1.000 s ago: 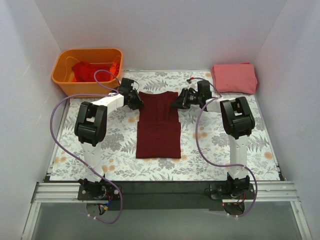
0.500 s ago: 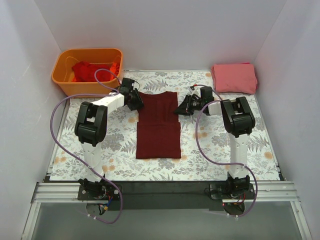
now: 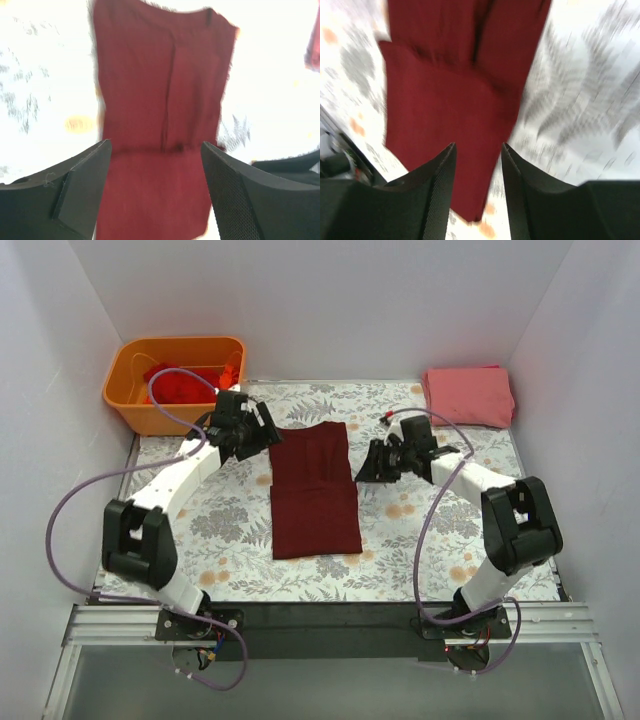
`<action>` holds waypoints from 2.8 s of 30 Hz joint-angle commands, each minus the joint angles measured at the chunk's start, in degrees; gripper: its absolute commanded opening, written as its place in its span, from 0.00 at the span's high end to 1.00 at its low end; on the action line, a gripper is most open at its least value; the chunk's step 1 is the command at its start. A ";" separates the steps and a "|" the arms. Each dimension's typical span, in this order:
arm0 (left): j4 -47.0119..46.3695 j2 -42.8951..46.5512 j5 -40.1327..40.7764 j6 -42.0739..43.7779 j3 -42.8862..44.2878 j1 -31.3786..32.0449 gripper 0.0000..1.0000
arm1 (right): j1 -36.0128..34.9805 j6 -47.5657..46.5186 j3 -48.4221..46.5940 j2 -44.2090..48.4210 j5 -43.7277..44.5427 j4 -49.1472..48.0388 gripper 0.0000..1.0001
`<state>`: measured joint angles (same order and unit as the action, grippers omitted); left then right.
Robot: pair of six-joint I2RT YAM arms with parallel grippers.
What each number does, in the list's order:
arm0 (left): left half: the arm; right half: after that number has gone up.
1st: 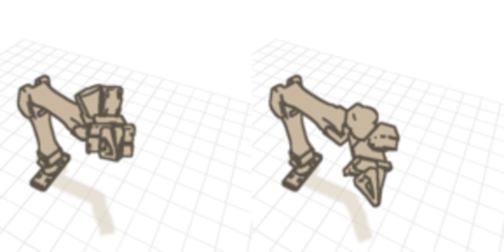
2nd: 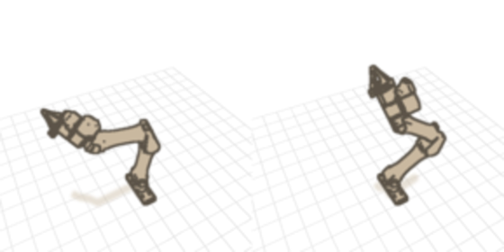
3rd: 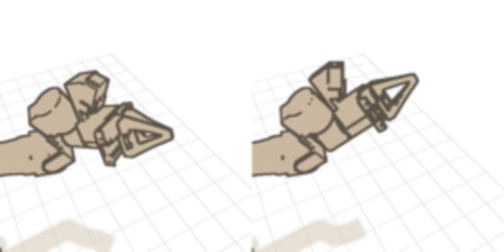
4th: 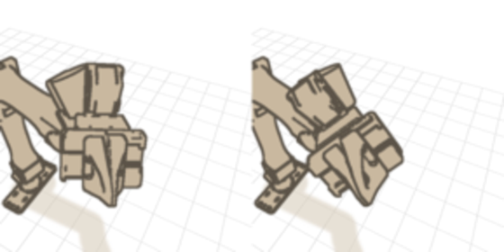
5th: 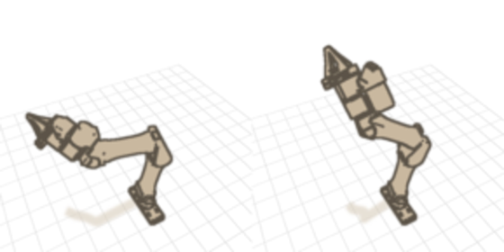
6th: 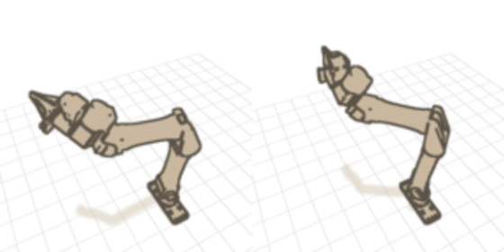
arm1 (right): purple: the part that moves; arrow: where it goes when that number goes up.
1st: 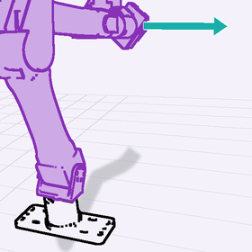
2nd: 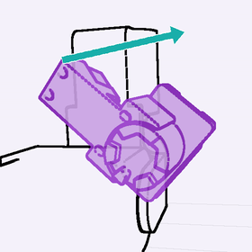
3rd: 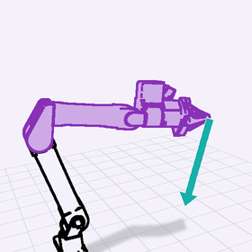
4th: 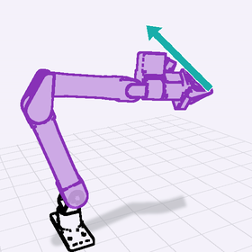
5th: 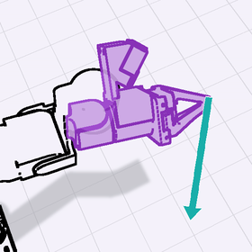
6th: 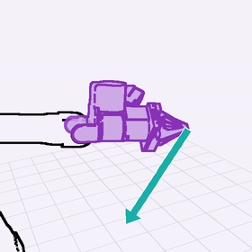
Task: Fold and stack the t-shirts
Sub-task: Fold the tshirt
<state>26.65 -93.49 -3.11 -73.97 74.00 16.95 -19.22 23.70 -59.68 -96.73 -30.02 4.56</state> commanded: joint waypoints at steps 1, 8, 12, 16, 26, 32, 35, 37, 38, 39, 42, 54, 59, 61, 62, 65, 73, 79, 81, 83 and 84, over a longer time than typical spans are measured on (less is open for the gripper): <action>6.29 9.19 2.41 -2.04 -7.34 3.26 0.28 | -5.81 -5.51 5.44 4.34 13.30 15.47 0.52; 16.75 20.80 5.48 -7.84 -21.51 12.03 0.24 | -15.66 -1.39 10.99 13.31 18.15 20.67 0.45; 18.70 24.23 4.53 -10.92 -27.75 13.63 0.24 | -18.92 0.29 11.08 13.94 18.94 21.02 0.44; 19.22 25.55 3.47 -12.24 -29.88 14.51 0.25 | -21.29 0.82 10.37 11.57 18.51 21.19 0.45; 21.16 24.06 3.91 -12.69 -30.14 15.30 0.29 | -27.09 3.10 8.97 5.85 27.37 23.48 0.48; 21.24 23.88 3.99 -12.95 -30.40 15.75 0.29 | -27.71 3.36 8.09 5.76 28.52 24.01 0.48; 21.68 23.88 4.08 -12.95 -30.05 15.83 0.29 | -27.71 3.80 7.30 7.25 28.97 24.80 0.48; 21.95 23.88 4.26 -12.95 -29.96 15.92 0.29 | -27.80 3.98 6.51 7.96 28.97 25.41 0.48; 21.95 23.88 4.34 -12.95 -29.88 15.92 0.29 | -27.89 4.16 5.55 8.39 29.05 25.59 0.48; 21.95 23.80 4.26 -12.95 -29.88 15.92 0.29 | -27.97 4.07 5.10 8.48 29.23 25.85 0.48; 22.12 23.27 4.17 -12.86 -29.61 16.01 0.29 | -28.06 3.98 4.22 7.78 29.41 26.38 0.48; 23.00 22.65 4.26 -12.42 -28.82 16.54 0.29 | -29.38 3.28 4.93 1.02 32.66 27.60 0.53; 24.15 21.86 5.31 -12.25 -27.68 16.97 0.29 | -29.73 3.10 5.54 0.05 33.98 29.72 0.67; 24.50 20.99 5.22 -12.25 -27.42 17.15 0.29 | -29.82 3.01 6.33 -0.39 33.54 29.72 0.77; 24.67 20.81 4.88 -12.33 -27.33 17.33 0.29 | -29.91 2.93 6.42 -0.48 33.36 29.81 0.82; 24.76 19.06 4.61 -12.68 -26.89 18.12 0.29 | -30.26 2.66 6.33 -0.57 33.18 29.72 0.99; 25.64 13.08 5.31 -15.49 -23.73 21.63 0.45 | -31.66 1.44 6.24 -0.57 32.83 28.58 0.99; 26.34 7.55 8.38 -16.82 -21.09 23.65 0.63 | -32.10 0.91 6.33 -0.74 32.22 27.79 0.99; 26.34 6.31 8.48 -16.73 -20.82 23.74 0.63 | -32.10 0.82 6.59 -0.57 31.95 27.53 0.99; 26.17 4.90 8.39 -16.73 -20.82 24.09 0.63 | -32.10 0.64 6.68 -0.48 31.87 27.44 0.99; 25.82 4.64 8.39 -16.73 -20.82 24.36 0.62 | -32.10 0.73 6.68 -0.48 31.87 27.35 0.99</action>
<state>52.14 -88.51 3.51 -89.65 51.64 40.75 -50.00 25.02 -55.13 -94.37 2.33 30.57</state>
